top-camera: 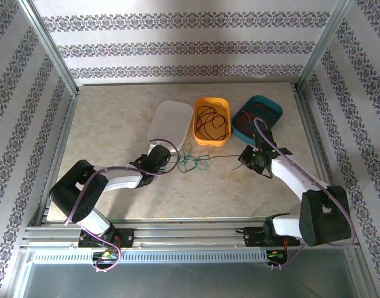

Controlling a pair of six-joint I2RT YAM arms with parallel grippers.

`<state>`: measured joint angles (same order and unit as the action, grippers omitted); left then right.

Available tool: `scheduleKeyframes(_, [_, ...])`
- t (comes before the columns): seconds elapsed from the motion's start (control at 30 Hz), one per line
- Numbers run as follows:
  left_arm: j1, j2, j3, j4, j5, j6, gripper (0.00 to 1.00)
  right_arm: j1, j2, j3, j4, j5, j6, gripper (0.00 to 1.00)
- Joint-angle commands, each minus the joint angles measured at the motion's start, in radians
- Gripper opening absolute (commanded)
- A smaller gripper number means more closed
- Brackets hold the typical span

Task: Untangle the cables

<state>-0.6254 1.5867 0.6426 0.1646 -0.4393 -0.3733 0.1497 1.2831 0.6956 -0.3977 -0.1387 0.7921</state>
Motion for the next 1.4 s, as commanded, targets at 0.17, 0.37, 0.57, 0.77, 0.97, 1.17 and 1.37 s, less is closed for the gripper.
scheduleKeyframes(0.17, [0.038, -0.037, 0.003, -0.202, -0.218, -0.2, 0.0, -0.166, -0.158, -0.09, -0.086, 0.172, 0.185, 0.0])
scheduleKeyframes(0.37, [0.048, -0.064, 0.037, -0.326, -0.326, -0.269, 0.0, -0.358, -0.277, -0.119, -0.138, 0.186, 0.228, 0.0])
scheduleKeyframes(0.57, [0.078, -0.076, 0.039, -0.409, -0.35, -0.35, 0.0, -0.586, -0.315, -0.122, -0.159, 0.106, 0.213, 0.0])
scheduleKeyframes(0.77, [0.119, -0.072, 0.059, -0.543, -0.367, -0.462, 0.0, -0.737, -0.327, -0.095, -0.167, 0.069, 0.202, 0.0])
scheduleKeyframes(0.97, [0.166, -0.099, 0.05, -0.587, -0.358, -0.52, 0.0, -0.788, -0.313, -0.032, -0.176, 0.062, 0.216, 0.0])
scheduleKeyframes(1.17, [0.254, -0.139, 0.039, -0.714, -0.305, -0.714, 0.0, -0.859, -0.3, 0.025, -0.187, 0.059, 0.228, 0.0])
scheduleKeyframes(1.37, [0.258, -0.161, 0.017, -0.576, -0.222, -0.589, 0.0, -0.726, -0.282, 0.063, -0.083, -0.051, 0.121, 0.0])
